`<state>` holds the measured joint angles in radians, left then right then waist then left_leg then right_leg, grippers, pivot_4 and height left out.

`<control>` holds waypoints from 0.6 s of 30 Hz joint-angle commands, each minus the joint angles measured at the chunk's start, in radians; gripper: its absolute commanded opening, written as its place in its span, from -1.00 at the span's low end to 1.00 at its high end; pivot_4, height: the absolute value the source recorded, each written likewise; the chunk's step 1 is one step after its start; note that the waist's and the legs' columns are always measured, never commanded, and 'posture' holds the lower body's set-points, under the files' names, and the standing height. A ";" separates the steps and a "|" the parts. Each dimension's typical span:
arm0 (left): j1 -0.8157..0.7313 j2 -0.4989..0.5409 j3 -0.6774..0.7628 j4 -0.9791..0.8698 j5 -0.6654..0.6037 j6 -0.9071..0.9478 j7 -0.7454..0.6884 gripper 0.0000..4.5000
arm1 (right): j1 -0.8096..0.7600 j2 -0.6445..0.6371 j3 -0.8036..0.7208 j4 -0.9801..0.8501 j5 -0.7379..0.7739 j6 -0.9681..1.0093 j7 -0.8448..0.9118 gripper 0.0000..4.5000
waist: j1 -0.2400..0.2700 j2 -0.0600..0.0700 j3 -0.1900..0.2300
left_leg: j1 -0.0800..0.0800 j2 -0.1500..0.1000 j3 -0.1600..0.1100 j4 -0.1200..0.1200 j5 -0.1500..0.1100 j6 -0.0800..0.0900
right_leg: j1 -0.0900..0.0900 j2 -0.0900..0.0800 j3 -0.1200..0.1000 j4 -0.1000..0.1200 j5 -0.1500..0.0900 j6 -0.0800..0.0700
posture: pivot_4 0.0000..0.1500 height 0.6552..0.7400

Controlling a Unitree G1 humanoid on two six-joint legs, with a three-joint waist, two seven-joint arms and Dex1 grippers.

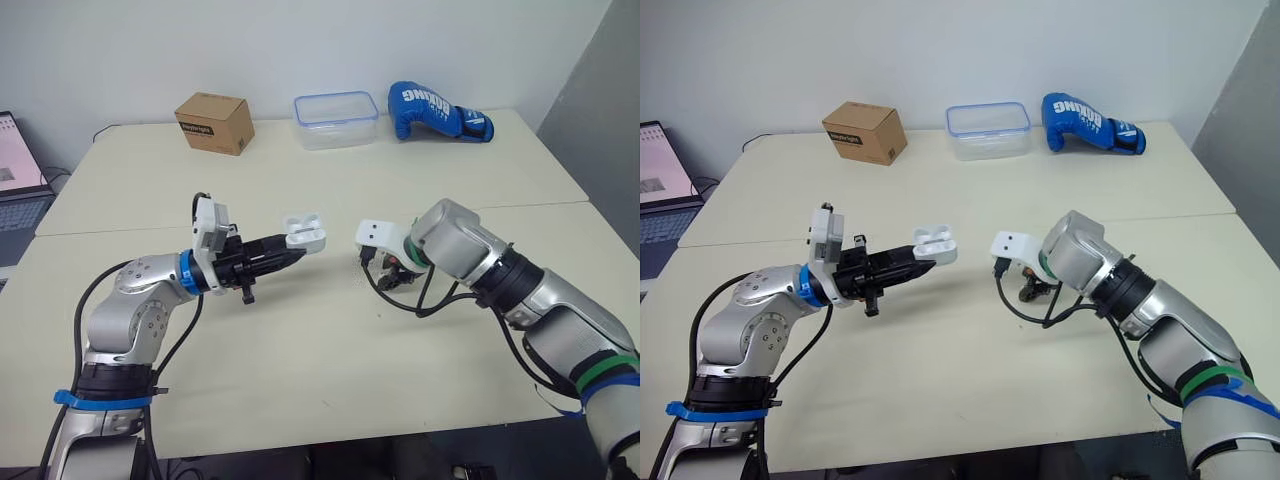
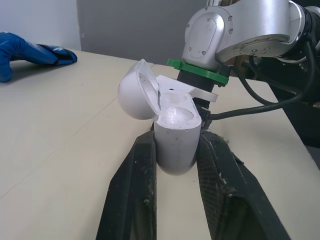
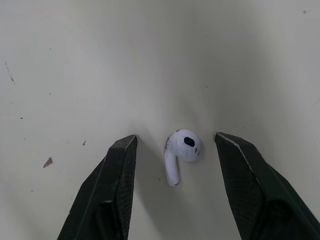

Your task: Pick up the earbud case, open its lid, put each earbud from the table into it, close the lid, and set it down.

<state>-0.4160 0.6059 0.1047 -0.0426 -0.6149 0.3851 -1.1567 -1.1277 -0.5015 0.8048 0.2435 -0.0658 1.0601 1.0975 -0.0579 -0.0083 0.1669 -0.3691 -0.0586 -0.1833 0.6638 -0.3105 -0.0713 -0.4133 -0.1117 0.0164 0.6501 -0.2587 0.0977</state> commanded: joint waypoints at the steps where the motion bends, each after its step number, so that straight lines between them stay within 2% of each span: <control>1: -0.017 0.003 0.010 -0.039 -0.011 -0.005 0.005 -0.66 | 0.000 -0.001 -0.017 -0.016 -0.012 0.014 -0.007 0.11 | 0.000 0.000 0.000 | 0.000 0.000 0.000 0.000 0.000 0.000 | 0.000 0.000 0.000 0.000 0.000 0.000 | 1.00 0.78; 6: -0.017 0.003 0.008 -0.040 -0.012 -0.005 0.009 -0.66 | 0.005 0.000 -0.015 -0.025 -0.011 0.024 -0.013 0.11 | 0.000 0.000 0.000 | 0.000 0.000 0.000 0.000 0.000 0.000 | 0.000 0.000 0.000 0.000 0.000 0.000 | 1.00 0.78; 9: -0.017 0.002 0.008 -0.039 -0.012 -0.005 0.010 -0.66 | 0.005 0.001 -0.015 -0.030 -0.010 0.030 -0.015 -0.13 | 0.000 0.000 0.000 | 0.000 0.000 0.000 0.000 0.000 0.000 | 0.000 0.000 0.000 0.000 0.000 0.000 | 1.00 0.78; 11: -0.018 0.001 0.007 -0.040 -0.011 -0.005 0.012 -0.66 | 0.005 0.001 -0.014 -0.035 -0.006 0.036 -0.012 -0.43 | 0.000 0.000 0.000 | 0.000 0.000 0.000 0.000 0.000 0.000 | 0.000 0.000 0.000 0.000 0.000 0.000 | 1.00 0.78; 18: -0.019 0.003 0.007 -0.037 -0.009 -0.006 0.012 -0.66 | 0.006 -0.001 -0.010 -0.039 -0.006 0.042 -0.012 -0.43 | 0.000 0.000 0.000 | 0.000 0.000 0.000 0.000 0.000 0.000 | 0.000 0.000 0.000 0.000 0.000 0.000 | 1.00 0.78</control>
<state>-0.4166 0.6059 0.1043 -0.0427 -0.6152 0.3852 -1.1459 -1.1227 -0.4982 0.8046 0.2218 -0.0634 1.0982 1.0874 -0.0578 -0.0082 0.1669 -0.3690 -0.0586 -0.1833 0.6640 -0.3104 -0.0715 -0.4132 -0.1117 0.0164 0.6503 -0.2587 0.0977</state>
